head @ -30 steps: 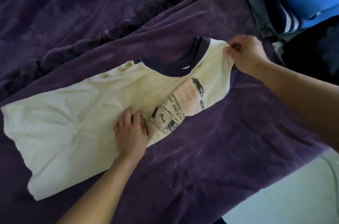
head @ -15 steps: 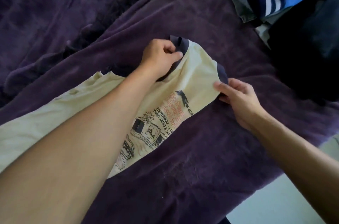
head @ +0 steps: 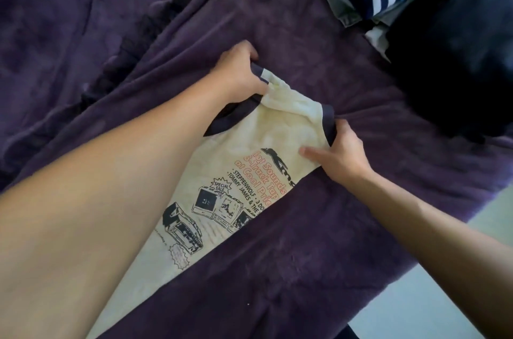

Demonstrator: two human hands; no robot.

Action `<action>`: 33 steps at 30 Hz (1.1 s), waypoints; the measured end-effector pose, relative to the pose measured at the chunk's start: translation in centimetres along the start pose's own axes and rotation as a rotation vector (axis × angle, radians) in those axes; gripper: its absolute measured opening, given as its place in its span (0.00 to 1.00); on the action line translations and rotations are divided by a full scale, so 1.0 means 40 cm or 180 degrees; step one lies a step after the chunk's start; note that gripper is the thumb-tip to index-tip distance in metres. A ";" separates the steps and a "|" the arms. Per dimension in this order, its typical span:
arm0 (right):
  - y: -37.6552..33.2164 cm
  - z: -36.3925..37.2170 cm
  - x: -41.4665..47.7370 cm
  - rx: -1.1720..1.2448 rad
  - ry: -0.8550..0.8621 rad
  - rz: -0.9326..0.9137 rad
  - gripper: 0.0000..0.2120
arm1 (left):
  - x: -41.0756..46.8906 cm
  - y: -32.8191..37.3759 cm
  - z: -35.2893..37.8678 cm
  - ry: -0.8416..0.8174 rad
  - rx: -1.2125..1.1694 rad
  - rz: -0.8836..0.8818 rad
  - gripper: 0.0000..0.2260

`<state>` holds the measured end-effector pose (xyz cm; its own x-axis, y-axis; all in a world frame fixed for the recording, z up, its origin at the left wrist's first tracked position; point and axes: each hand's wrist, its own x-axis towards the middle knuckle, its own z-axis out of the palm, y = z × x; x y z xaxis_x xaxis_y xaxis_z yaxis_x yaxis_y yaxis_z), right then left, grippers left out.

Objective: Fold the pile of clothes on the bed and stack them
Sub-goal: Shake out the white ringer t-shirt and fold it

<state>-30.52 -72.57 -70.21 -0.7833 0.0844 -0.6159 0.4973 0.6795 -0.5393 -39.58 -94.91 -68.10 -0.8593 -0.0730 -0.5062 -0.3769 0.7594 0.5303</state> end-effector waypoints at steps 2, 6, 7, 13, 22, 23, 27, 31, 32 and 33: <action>-0.016 -0.023 0.000 0.0310 -0.0160 0.0084 0.25 | -0.008 0.017 -0.032 -0.0200 0.0054 0.0118 0.14; -0.072 -0.068 -0.074 0.0645 -0.0441 -0.0509 0.07 | -0.067 0.002 -0.143 -0.0359 0.0301 0.0498 0.11; -0.097 -0.067 -0.108 0.0629 -0.0425 -0.0727 0.07 | -0.089 -0.015 -0.174 -0.0292 0.0396 0.0559 0.11; -0.226 0.091 -0.321 -0.0298 -0.0898 -0.1728 0.14 | -0.283 -0.235 -0.287 0.0152 0.0937 0.0389 0.09; -0.151 0.501 -0.451 -0.2663 -0.2222 -0.2334 0.23 | -0.493 -0.601 -0.134 0.0561 0.1518 -0.0628 0.18; -0.136 0.509 -0.451 -0.2660 -0.2216 -0.2397 0.21 | -0.515 -0.616 -0.108 0.0662 0.1480 -0.0681 0.20; -0.108 0.468 -0.412 -0.1983 -0.0880 -0.3333 0.16 | -0.613 -0.632 0.011 0.1310 0.1632 -0.0078 0.16; -0.048 0.409 -0.367 -0.3303 -0.1165 -0.3401 0.27 | -0.693 -0.669 0.149 0.0335 0.1661 -0.0286 0.23; -0.023 0.395 -0.363 -0.3652 -0.1433 -0.3366 0.30 | -0.702 -0.681 0.167 0.0246 0.1598 -0.0470 0.25; -0.006 0.382 -0.359 -0.3841 -0.1572 -0.3376 0.31 | -0.706 -0.687 0.173 0.0256 0.1542 -0.0571 0.25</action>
<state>-13.70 -85.08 -69.98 -0.2613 -0.8073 -0.5291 -0.8710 0.4335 -0.2313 -2.58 -109.25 -73.07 -0.8268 -0.2645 -0.4964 -0.3339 0.9410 0.0549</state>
